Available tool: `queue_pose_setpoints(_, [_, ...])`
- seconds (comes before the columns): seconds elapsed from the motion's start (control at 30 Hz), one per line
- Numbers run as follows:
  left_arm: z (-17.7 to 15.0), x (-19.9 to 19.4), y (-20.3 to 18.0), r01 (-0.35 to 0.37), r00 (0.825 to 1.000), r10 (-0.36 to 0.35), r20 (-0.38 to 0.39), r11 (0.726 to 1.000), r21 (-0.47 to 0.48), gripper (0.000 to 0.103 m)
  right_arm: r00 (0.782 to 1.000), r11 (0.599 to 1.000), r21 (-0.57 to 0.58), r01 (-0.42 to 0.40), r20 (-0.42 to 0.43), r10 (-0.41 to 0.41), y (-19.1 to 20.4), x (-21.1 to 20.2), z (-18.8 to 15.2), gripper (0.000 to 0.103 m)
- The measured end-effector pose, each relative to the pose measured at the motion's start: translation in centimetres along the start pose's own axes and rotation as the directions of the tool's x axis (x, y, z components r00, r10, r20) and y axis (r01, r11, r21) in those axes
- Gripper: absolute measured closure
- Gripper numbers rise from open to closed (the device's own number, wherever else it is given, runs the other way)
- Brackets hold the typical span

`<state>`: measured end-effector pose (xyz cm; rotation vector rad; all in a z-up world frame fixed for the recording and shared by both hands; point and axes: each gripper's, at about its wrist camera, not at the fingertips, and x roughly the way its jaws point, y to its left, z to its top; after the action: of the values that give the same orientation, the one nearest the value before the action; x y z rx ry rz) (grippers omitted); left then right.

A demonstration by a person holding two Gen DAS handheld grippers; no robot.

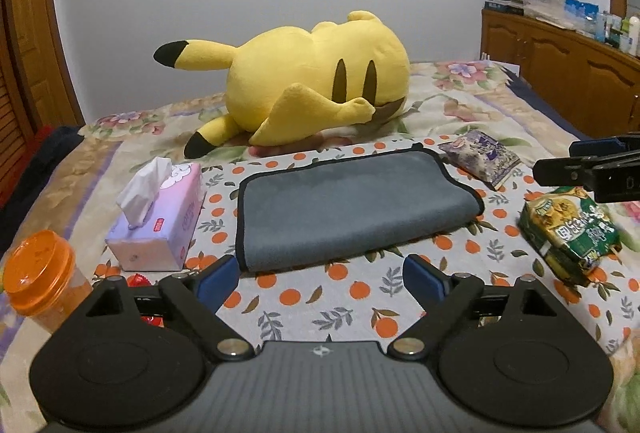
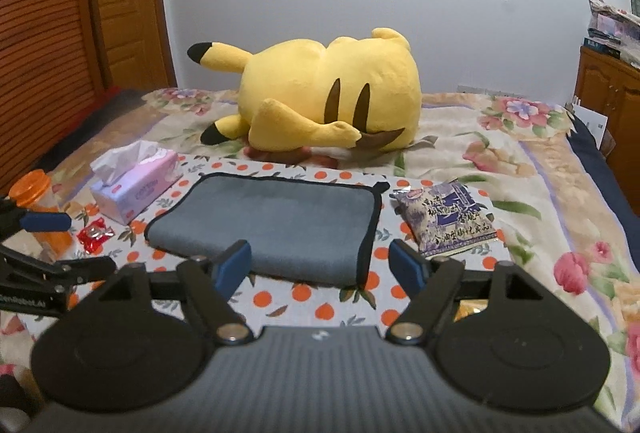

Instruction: Fold towel

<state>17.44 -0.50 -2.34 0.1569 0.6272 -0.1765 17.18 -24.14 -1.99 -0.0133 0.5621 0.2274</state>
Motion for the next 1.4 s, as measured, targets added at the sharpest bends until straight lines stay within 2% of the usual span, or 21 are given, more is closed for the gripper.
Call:
queue_pose_setpoints(0.13, [-0.3, -0.8, -0.1, -0.002, 1.0, 0.002, 0.0, 1.0, 0.0, 0.01, 1.0, 1.0, 0.014, 0.0, 0.001, 0.0, 0.2, -0.7, -0.6, 0.024])
queue_pose_setpoints(0.3, [-0.9, -1.8, -0.2, -0.013, 1.0, 0.013, 0.007, 1.0, -0.002, 0.007, 1.0, 1.0, 0.019, 0.006, 0.009, -0.007, 0.6, -1.6, -1.3, 0.012])
queue_pose_setpoints(0.43, [-1.4, -2.9, -0.4, -0.035, 0.999, 0.035, 0.019, 0.999, -0.002, 0.0, 1.0, 1.0, 0.017, 0.018, 0.007, -0.019, 0.9, -2.2, -1.8, 0.004])
queue_pose_setpoints(0.6, [-2.0, -4.4, -0.8, -0.045, 0.999, 0.045, 0.026, 0.999, -0.006, 0.0, 1.0, 0.999, 0.033, 0.022, 0.001, -0.022, 1.1, -3.1, -2.4, 0.0])
queue_pose_setpoints(1.07, [-3.9, -8.6, -2.3, -0.081, 0.997, 0.081, 0.018, 0.996, -0.022, 0.0, 1.0, 0.998, 0.06, 0.009, 0.016, -0.01, 2.4, -7.9, -3.5, 0.0])
queue_pose_setpoints(1.4, [-4.8, -11.9, -3.1, -0.058, 0.998, 0.059, 0.036, 0.998, -0.014, 0.0, 0.999, 0.998, 0.063, -0.002, 0.036, 0.0, 3.4, -11.0, -4.4, 0.0])
